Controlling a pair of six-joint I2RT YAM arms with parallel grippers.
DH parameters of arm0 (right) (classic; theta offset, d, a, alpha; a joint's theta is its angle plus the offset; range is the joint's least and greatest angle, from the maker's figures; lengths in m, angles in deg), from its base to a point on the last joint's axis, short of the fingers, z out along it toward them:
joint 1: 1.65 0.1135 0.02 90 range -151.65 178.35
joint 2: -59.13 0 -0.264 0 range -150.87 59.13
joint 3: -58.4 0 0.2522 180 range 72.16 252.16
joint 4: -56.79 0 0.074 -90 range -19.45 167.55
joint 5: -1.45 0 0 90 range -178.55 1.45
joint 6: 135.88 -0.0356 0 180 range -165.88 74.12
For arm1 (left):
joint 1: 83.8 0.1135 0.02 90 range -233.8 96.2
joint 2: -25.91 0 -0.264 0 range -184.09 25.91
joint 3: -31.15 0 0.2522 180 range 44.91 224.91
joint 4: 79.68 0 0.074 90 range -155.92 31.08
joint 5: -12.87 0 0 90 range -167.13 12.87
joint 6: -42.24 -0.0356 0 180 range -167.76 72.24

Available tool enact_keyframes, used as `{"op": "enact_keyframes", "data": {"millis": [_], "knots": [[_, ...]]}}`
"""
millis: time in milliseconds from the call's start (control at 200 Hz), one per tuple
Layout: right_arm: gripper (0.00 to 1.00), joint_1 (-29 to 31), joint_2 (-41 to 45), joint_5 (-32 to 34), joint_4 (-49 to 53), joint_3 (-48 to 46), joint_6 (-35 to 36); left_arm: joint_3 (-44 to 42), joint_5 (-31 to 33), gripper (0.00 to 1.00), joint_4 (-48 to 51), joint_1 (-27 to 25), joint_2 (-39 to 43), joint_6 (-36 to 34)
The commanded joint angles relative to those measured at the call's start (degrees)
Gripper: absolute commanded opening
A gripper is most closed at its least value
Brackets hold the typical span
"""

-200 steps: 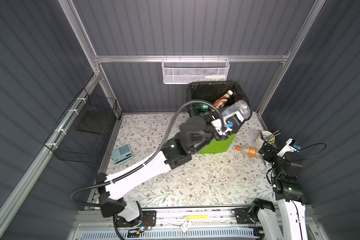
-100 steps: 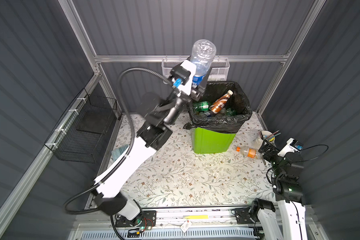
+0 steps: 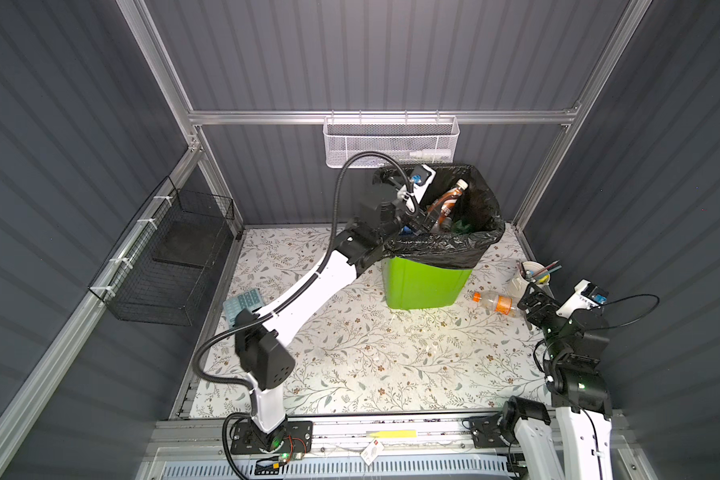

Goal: Throw the plastic bottles in the bin
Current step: 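Move the bottle over the bin and open the left gripper, then draw the left arm back while the right gripper lowers to the orange-cap bottle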

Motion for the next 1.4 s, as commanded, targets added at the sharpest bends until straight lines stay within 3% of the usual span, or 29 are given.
{"op": "enact_keyframes", "data": {"millis": [0, 190, 575, 750, 1051, 1396], "knots": [[0.99, -0.22, -0.51, 0.59, 1.06, -1.28, -4.34, -4.63, 2.94, 1.0, -10.82, -0.64, 8.86, 0.4], [0.99, -0.25, -3.38, -0.52, 2.83, -2.9, -10.0, -18.58, 8.59, 1.0, -15.74, -0.64, 16.08, -0.68], [0.99, -0.42, -15.45, -1.24, 4.75, -3.47, -19.55, -33.09, 20.12, 1.0, -13.66, -0.34, 22.55, -4.52], [0.99, -0.49, -19.37, -1.13, 3.6, -3.46, -23.43, -38.98, 25.06, 1.0, -11.59, -0.21, 24.59, -3.15], [0.99, -0.61, -26.15, -0.81, -1.72, -4.21, -31.43, -48.44, 27.61, 1.0, -11.41, 0.15, 30.46, -2.36], [0.98, -0.6, -32.22, -2.28, -3.39, -2.62, -31.95, -54.34, 30.18, 1.0, -10.25, 0.33, 32.2, 0.82]]}}
